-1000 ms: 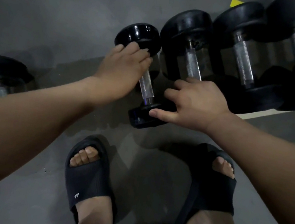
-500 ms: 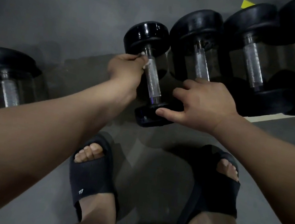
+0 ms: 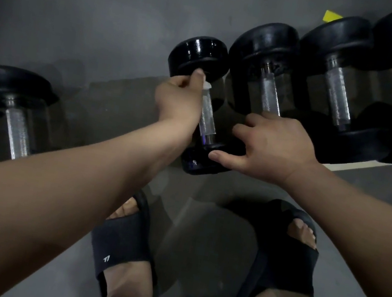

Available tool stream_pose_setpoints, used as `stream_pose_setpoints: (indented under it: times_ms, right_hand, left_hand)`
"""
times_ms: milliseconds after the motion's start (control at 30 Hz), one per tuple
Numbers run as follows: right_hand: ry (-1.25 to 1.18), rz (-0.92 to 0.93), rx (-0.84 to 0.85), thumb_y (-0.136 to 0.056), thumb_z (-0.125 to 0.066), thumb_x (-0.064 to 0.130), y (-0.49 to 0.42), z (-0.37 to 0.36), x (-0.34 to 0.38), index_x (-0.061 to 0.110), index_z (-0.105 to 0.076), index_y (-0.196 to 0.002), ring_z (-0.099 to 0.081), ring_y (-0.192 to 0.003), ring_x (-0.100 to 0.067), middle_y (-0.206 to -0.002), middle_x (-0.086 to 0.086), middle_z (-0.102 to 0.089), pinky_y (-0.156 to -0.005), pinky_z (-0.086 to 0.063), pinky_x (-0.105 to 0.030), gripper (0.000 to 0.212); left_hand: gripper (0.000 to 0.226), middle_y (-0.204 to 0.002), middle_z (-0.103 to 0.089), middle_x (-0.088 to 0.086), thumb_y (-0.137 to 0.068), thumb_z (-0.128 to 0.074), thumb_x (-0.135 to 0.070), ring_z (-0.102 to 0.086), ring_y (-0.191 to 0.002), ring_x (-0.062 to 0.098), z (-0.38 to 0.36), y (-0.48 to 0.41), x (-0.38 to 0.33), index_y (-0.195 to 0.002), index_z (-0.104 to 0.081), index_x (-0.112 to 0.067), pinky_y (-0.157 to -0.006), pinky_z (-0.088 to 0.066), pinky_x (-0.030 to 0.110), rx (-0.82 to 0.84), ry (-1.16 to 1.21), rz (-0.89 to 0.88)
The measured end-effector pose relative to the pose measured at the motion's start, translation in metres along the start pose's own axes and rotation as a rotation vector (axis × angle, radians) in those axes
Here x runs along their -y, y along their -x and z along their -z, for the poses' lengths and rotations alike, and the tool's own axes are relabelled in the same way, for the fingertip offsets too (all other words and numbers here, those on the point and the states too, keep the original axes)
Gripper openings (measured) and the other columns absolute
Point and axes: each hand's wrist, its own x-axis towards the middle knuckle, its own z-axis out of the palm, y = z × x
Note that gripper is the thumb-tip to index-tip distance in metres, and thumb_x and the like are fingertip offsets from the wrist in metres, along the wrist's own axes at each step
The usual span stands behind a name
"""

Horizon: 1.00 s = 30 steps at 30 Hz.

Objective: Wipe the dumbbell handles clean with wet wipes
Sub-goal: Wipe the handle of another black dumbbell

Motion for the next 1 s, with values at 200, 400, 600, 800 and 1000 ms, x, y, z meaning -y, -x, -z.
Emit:
stream_pose_setpoints:
  times_ms: [200,400,600,800,1000]
  right_hand:
    - [-0.011,-0.011,0.015,-0.076,-0.018,0.095,0.0,0.001,0.0,0.026,-0.068,-0.086,-0.062,-0.089,-0.024,-0.084,0.003,-0.059,-0.062,-0.035,-0.03,0.085]
    - [-0.014,-0.014,0.03,-0.075,-0.015,0.095,-0.001,0.002,0.001,0.027,-0.067,-0.085,-0.062,-0.091,-0.024,-0.085,0.003,-0.059,-0.063,-0.034,-0.03,0.087]
    - [-0.002,-0.013,0.064,-0.074,-0.012,0.096,-0.001,0.003,0.001,0.028,-0.066,-0.089,-0.061,-0.096,-0.023,-0.09,0.004,-0.059,-0.064,-0.032,-0.031,0.088]
    - [-0.002,-0.015,0.064,-0.075,-0.013,0.096,-0.001,0.002,-0.001,0.027,-0.067,-0.088,-0.061,-0.093,-0.023,-0.088,0.003,-0.059,-0.065,-0.035,-0.031,0.088]
    - [-0.008,-0.017,0.058,-0.075,-0.013,0.095,-0.001,0.002,-0.001,0.027,-0.067,-0.087,-0.061,-0.091,-0.023,-0.086,0.003,-0.058,-0.064,-0.035,-0.031,0.088]
  left_hand:
    - [0.015,-0.076,-0.075,-0.007,-0.081,-0.083,-0.031,-0.073,-0.071,0.008,-0.005,-0.003,-0.002,-0.08,-0.07,-0.024,-0.075,-0.061,0.027,-0.033,0.041,0.053]
    - [0.018,-0.067,-0.073,-0.002,-0.087,-0.077,-0.032,-0.071,-0.058,0.013,-0.004,-0.015,-0.002,-0.083,-0.071,-0.015,-0.051,-0.053,0.018,-0.048,0.175,0.327]
    - [0.024,-0.097,-0.07,0.007,-0.107,-0.044,-0.024,-0.069,-0.09,0.021,-0.001,-0.037,0.006,-0.112,-0.064,-0.011,-0.069,-0.055,0.035,0.288,0.355,0.504]
    - [0.02,-0.091,-0.071,0.002,-0.102,-0.057,-0.026,-0.071,-0.073,0.011,0.018,-0.023,0.014,-0.105,-0.069,-0.011,-0.066,-0.056,0.024,0.365,0.096,0.386]
    - [0.02,-0.072,-0.072,0.006,-0.083,-0.082,-0.022,-0.065,-0.062,0.016,0.046,-0.004,0.01,-0.08,-0.068,-0.009,-0.058,-0.052,0.027,0.513,-0.301,0.131]
